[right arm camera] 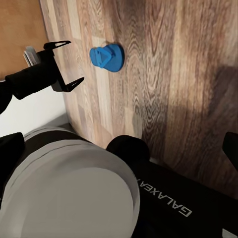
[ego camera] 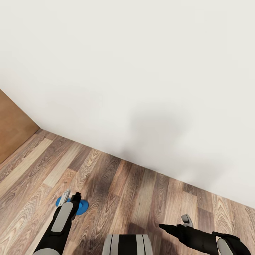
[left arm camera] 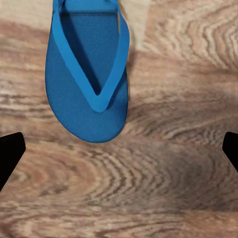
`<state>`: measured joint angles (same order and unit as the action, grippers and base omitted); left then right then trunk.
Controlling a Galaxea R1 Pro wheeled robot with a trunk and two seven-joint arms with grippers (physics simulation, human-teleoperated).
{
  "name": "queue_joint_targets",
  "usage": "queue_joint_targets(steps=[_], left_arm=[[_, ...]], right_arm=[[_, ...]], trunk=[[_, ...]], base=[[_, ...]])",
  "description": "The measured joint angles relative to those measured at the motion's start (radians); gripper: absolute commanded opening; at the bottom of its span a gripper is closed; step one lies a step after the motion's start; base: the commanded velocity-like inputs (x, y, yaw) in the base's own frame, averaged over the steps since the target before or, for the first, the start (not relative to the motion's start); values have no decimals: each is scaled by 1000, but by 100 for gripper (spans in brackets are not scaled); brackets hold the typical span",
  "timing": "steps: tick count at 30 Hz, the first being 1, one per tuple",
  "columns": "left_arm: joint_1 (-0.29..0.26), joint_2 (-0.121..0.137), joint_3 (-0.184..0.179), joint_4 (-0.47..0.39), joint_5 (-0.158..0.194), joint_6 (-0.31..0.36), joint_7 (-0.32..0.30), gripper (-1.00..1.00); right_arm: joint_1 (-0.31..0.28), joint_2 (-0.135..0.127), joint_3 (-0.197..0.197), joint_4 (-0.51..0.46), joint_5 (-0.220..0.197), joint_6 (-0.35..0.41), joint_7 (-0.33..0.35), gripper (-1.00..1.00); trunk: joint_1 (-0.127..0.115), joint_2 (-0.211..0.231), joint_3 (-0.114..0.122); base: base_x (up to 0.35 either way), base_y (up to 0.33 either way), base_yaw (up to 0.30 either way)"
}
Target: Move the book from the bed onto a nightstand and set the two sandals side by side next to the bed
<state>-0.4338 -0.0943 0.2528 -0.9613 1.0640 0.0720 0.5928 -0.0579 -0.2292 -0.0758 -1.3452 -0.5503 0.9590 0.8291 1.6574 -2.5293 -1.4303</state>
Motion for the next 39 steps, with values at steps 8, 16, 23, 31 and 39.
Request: queue_joint_targets(steps=[8, 16, 23, 31, 39], left_arm=[[0, -1, 0, 0, 0, 0, -1, 100], [0, -1, 0, 0, 0, 0, -1, 100], [0, -1, 0, 0, 0, 1, -3, 100], [0, 0, 0, 0, 0, 0, -8, 100], [0, 0, 0, 0, 0, 0, -9, 100]], right_arm=[[0, -1, 0, 0, 0, 0, 0, 100], [0, -1, 0, 0, 0, 0, 0, 100], [0, -1, 0, 0, 0, 0, 0, 100], [0, -1, 0, 0, 0, 0, 0, 100], [0, -1, 0, 0, 0, 0, 0, 100]], trunk=[[3, -1, -23], [3, -1, -23], [3, -1, -23], [2, -1, -23], [3, -1, -23]], base=[[0, 0, 0], [0, 0, 0], [0, 0, 0], [88, 0, 0], [29, 0, 0]])
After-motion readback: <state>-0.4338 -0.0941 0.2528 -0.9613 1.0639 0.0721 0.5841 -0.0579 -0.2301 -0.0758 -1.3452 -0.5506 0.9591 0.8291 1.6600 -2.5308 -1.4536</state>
